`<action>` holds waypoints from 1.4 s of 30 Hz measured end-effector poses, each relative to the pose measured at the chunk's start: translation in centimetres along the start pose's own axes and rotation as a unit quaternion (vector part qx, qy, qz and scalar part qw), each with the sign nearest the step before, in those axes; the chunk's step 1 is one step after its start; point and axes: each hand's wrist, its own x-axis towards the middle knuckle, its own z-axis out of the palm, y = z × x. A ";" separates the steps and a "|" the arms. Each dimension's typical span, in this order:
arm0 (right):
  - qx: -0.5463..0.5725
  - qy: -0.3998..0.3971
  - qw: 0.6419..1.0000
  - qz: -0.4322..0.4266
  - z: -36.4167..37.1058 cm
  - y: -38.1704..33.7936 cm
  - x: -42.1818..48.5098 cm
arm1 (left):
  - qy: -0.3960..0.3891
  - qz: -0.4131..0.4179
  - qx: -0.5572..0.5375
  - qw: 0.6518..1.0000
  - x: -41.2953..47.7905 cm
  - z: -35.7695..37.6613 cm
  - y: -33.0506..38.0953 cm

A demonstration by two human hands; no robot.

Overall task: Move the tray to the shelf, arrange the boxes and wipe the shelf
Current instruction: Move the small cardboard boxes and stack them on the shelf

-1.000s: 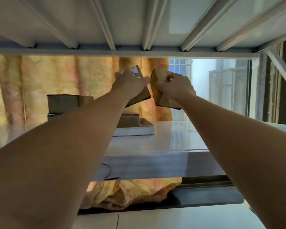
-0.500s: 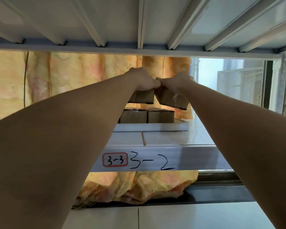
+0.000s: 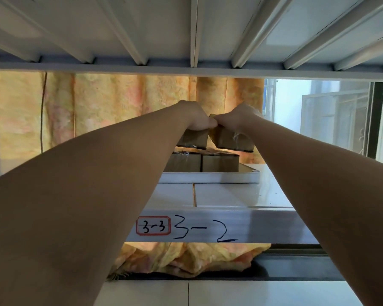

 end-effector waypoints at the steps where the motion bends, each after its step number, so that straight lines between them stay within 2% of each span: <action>1: -0.002 -0.006 1.000 -0.002 0.1 -0.1 0.1 | -0.003 -0.006 0.004 1.000 0.1 0.1 -0.1; 19: 0.025 -0.046 0.999 -0.005 0.9 -0.1 0.5 | -0.027 -0.053 0.044 0.997 -0.2 1.3 -0.4; 29: 0.030 -0.046 0.998 -0.018 1.2 -1.2 -0.1 | -0.134 -0.034 0.058 0.989 -0.1 0.2 -2.5; 37: -0.025 -0.059 0.998 -0.028 1.8 -1.2 -0.1 | -0.074 -0.015 0.065 0.995 -0.9 1.0 -3.2; 42: -0.043 -0.071 0.995 -0.050 1.1 -1.1 -0.1 | -0.067 -0.007 0.073 0.995 -0.9 1.1 -3.1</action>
